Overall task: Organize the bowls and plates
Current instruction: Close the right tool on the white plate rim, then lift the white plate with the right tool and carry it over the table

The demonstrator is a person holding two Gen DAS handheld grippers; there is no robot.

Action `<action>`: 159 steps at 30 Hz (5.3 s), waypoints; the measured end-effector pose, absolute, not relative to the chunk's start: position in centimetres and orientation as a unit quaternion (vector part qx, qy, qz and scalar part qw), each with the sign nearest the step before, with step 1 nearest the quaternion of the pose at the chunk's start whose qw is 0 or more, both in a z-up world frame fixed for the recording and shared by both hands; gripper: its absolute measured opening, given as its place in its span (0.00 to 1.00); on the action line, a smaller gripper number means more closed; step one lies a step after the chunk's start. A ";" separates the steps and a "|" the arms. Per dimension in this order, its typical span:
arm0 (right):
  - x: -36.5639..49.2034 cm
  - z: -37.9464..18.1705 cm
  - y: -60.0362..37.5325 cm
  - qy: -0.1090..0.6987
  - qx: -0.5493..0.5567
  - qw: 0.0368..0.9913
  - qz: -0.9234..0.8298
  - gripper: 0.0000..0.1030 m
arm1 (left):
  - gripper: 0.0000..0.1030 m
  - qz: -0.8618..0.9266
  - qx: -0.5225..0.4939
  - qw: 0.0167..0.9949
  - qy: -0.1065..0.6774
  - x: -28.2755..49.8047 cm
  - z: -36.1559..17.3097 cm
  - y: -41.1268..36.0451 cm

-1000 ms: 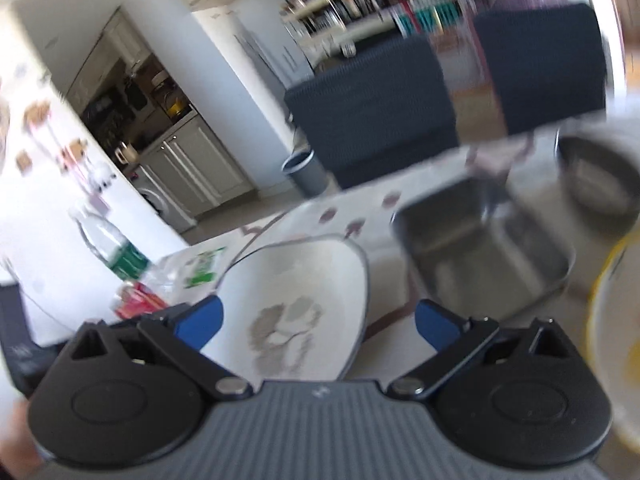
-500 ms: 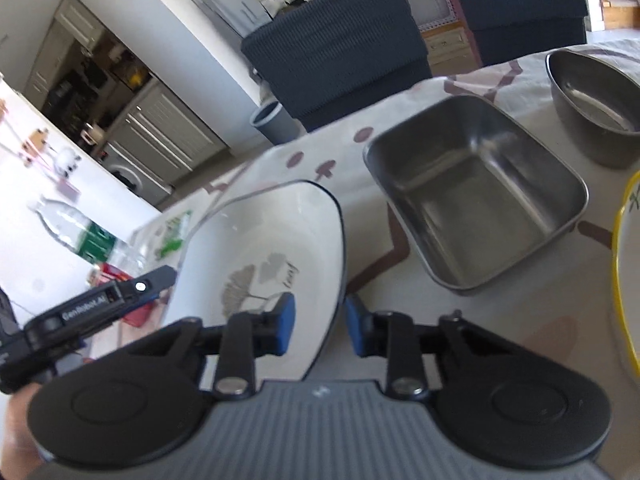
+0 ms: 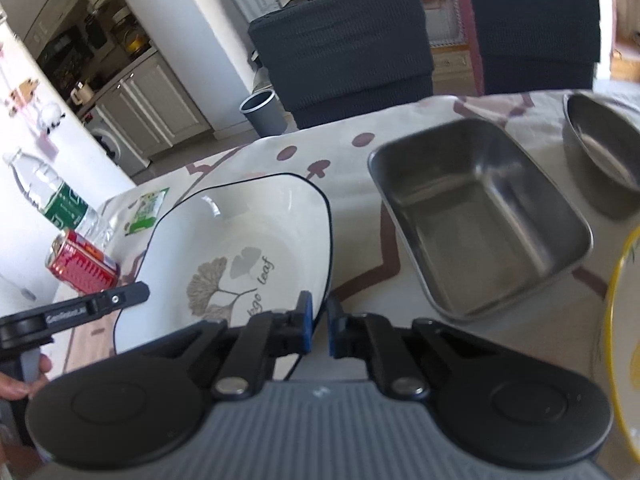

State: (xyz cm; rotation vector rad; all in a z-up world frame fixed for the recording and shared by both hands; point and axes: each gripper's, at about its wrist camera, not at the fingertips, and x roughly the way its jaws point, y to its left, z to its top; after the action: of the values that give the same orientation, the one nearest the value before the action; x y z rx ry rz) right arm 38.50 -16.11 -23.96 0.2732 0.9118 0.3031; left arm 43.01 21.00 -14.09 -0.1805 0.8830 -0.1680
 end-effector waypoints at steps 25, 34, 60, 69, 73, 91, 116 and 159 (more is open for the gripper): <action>44.2 -24.7 -14.9 0.446 0.075 0.869 0.198 0.14 | 0.10 -0.044 -0.192 0.864 0.464 43.8 -15.2 22.0; 43.9 -24.7 -14.8 0.438 0.037 0.871 0.222 0.13 | 0.10 -0.057 -0.166 0.874 0.452 43.2 -15.2 21.5; 34.4 -15.2 -19.2 0.354 0.025 0.909 0.219 0.11 | 0.09 -0.075 -0.193 0.902 0.379 34.2 -5.0 18.0; 25.1 -8.8 -25.2 0.317 0.056 0.927 0.193 0.11 | 0.10 -0.094 -0.172 0.914 0.354 25.8 2.4 12.7; 20.8 -6.8 -27.6 0.307 0.063 0.932 0.183 0.11 | 0.10 -0.106 -0.173 0.915 0.348 22.2 4.1 10.8; 13.2 -13.7 -34.5 0.388 0.085 0.907 0.141 0.10 | 0.09 -0.130 -0.169 0.876 0.432 17.3 -4.9 6.0; 16.1 -24.8 -31.1 0.564 0.057 0.818 0.102 0.14 | 0.09 -0.102 -0.164 0.804 0.561 19.0 -13.4 6.8; 17.4 -26.1 -29.2 0.587 0.007 0.804 0.098 0.18 | 0.11 -0.098 -0.135 0.796 0.582 20.4 -14.7 5.8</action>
State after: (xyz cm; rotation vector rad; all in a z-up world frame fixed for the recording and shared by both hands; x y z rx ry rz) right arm 17.40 -29.25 -26.13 0.0150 1.2563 0.2096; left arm 20.42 5.80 -14.74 -0.2890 1.2511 -0.2100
